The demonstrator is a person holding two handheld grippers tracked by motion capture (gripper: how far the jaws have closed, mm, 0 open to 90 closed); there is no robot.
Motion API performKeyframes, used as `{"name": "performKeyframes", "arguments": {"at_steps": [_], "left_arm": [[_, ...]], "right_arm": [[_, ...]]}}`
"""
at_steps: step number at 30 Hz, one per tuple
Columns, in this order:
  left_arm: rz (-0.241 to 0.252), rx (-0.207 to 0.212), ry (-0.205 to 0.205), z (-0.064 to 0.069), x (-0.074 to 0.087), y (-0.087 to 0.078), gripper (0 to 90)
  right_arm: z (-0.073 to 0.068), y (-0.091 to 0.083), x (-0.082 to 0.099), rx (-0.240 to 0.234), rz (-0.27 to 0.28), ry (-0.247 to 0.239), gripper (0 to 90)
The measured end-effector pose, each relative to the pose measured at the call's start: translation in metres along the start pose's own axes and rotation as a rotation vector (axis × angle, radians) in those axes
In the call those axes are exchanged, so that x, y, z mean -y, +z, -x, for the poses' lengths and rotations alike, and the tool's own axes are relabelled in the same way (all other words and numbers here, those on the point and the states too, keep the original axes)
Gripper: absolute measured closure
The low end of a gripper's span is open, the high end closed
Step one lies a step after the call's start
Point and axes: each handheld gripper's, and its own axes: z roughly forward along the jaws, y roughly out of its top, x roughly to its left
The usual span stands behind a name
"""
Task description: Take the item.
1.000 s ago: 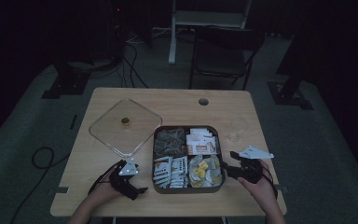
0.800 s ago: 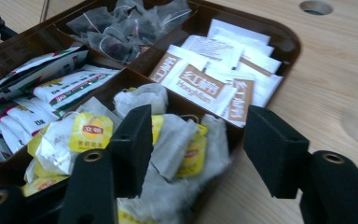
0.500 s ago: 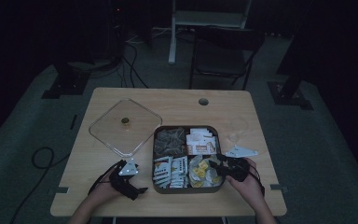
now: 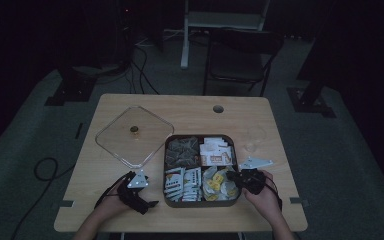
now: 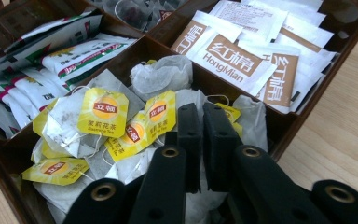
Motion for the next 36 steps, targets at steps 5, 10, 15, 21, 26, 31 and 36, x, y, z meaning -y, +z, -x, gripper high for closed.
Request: {"name": "performKeyframes", "arguments": {"at_steps": [5,10,15,21,26,31,36], "left_arm": [[0.0,0.0,0.0,0.0,0.0,0.0,0.7],[0.0,0.0,0.0,0.0,0.0,0.0,0.7],[0.0,0.0,0.0,0.0,0.0,0.0,0.7],[0.001,0.0,-0.001,0.0,0.0,0.0,0.7],[0.001,0.0,-0.001,0.0,0.0,0.0,0.7],[0.001,-0.001,0.0,0.0,0.0,0.0,0.8],[0.001,-0.001,0.0,0.0,0.0,0.0,0.7]], "right_arm": [[0.0,-0.006,-0.004,-0.005,0.028,0.006,87.7],[0.0,-0.016,-0.011,-0.005,0.061,0.013,87.7],[-0.001,-0.022,-0.016,-0.011,0.082,0.013,87.7],[0.0,-0.031,-0.023,-0.009,0.109,0.016,88.0],[0.004,-0.036,-0.029,-0.006,0.133,0.028,88.2],[0.008,-0.041,-0.035,-0.002,0.152,0.033,88.3],[0.015,-0.046,-0.042,0.022,0.182,0.037,88.3]]}}
